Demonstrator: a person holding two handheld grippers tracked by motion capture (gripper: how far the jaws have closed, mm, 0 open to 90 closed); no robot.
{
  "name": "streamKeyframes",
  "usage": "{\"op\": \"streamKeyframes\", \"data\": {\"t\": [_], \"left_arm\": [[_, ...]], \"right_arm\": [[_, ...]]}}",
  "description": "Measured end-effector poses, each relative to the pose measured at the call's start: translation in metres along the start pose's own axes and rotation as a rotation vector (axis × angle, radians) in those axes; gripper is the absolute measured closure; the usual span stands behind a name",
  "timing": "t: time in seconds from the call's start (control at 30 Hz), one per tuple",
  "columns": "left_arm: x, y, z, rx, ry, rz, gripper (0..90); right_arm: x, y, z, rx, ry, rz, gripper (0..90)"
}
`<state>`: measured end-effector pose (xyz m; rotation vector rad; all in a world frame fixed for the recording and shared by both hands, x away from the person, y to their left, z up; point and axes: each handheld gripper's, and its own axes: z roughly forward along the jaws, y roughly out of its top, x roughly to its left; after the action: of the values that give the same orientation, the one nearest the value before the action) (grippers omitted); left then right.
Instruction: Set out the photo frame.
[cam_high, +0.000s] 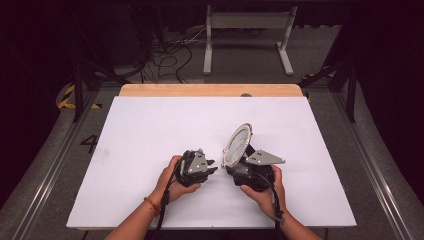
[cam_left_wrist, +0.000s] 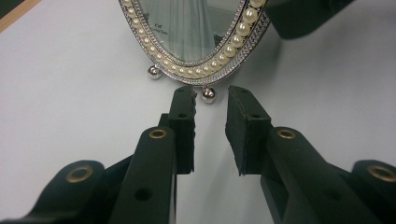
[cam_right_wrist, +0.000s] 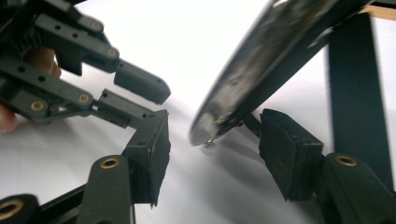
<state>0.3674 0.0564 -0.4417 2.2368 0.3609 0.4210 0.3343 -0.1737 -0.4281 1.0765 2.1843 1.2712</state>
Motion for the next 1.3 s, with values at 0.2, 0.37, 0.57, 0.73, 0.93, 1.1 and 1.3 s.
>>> {"op": "streamKeyframes", "data": {"t": [0.2, 0.37, 0.57, 0.73, 0.93, 1.1, 1.3], "left_arm": [[0.002, -0.001, -0.002, -0.006, 0.000, 0.000, 71.9], [0.003, -0.001, 0.000, -0.002, -0.008, -0.005, 71.8], [0.002, -0.001, 0.001, 0.002, -0.017, -0.003, 71.6], [0.003, -0.001, -0.001, -0.001, -0.011, -0.005, 71.0], [0.007, -0.003, -0.005, -0.005, 0.003, -0.009, 70.7], [0.010, -0.004, -0.007, -0.006, 0.012, -0.020, 70.5], [0.011, -0.003, -0.007, -0.002, 0.018, -0.015, 70.1]], "right_arm": [[-0.002, -0.002, 0.010, 0.007, -0.034, 0.035, 42.1], [-0.009, -0.004, 0.015, -0.038, -0.033, 0.082, 43.9], [-0.003, -0.004, 0.015, -0.056, -0.035, 0.052, 54.6], [-0.003, -0.005, 0.015, -0.050, -0.029, 0.056, 56.1], [-0.009, -0.007, 0.012, -0.039, 0.018, 0.057, 60.2], [-0.012, -0.007, 0.010, -0.027, 0.049, 0.039, 60.2], [-0.019, -0.007, 0.006, -0.012, 0.101, 0.024, 61.4]]}}
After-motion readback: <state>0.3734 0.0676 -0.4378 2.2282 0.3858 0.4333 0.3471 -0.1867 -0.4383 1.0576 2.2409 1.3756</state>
